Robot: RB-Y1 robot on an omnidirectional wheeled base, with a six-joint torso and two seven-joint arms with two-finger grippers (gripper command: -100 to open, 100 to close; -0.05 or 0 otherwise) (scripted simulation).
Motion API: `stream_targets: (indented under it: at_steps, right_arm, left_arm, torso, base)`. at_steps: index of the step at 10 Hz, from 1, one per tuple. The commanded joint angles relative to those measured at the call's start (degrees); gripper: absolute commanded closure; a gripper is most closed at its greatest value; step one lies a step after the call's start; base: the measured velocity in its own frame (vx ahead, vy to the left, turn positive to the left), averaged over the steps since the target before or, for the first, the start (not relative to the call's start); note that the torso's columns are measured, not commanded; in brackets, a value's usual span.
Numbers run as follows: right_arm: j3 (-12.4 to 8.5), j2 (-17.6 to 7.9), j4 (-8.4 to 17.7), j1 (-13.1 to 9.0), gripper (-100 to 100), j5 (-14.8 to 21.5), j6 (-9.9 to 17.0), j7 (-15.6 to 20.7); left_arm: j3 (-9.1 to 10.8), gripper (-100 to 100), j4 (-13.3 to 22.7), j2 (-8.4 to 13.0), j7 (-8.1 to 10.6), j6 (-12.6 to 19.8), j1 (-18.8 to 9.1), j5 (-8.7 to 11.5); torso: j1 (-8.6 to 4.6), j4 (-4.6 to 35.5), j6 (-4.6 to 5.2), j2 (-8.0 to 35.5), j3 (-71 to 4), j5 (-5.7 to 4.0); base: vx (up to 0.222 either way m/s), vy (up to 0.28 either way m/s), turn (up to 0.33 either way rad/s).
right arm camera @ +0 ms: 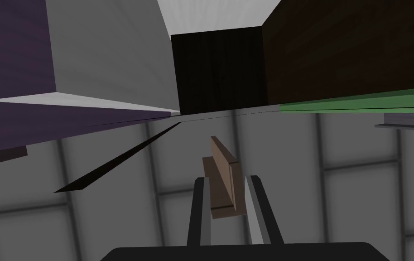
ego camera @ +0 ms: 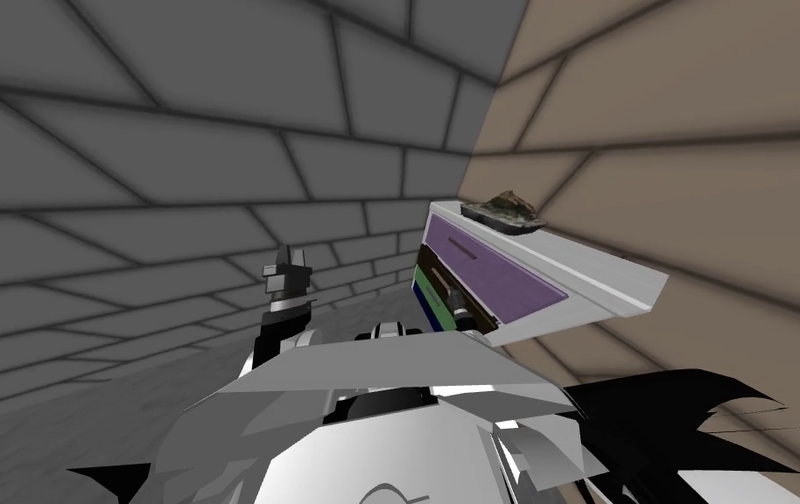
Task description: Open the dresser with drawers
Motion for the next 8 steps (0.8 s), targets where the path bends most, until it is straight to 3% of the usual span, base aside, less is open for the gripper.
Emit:
stream_targets:
  at_steps: [1, 8]
  right_arm:
    - [-1.0, -0.3, 2.0, -1.2, 100, -0.8, -0.3, -0.8]
    - [-4.9, -1.4, 9.9, -6.1, 100, -4.0, -1.3, -3.9]
  left_arm:
    - [-0.01, 0, 0.0, 0.0, 0.00, 0.0, 0.0, 0.0]
    - [-0.01, 0, 0.0, 0.0, 0.00, 0.0, 0.0, 0.0]
  torso:
    - [0.32, 0.0, -0.26, 0.0, 0.0, 0.02]
    - [0.43, 0.1, -0.20, -0.3, -0.2, 0.23]
  base:
    - [-0.107, 0.081, 0.134]
    - [-0.109, 0.108, 0.166]
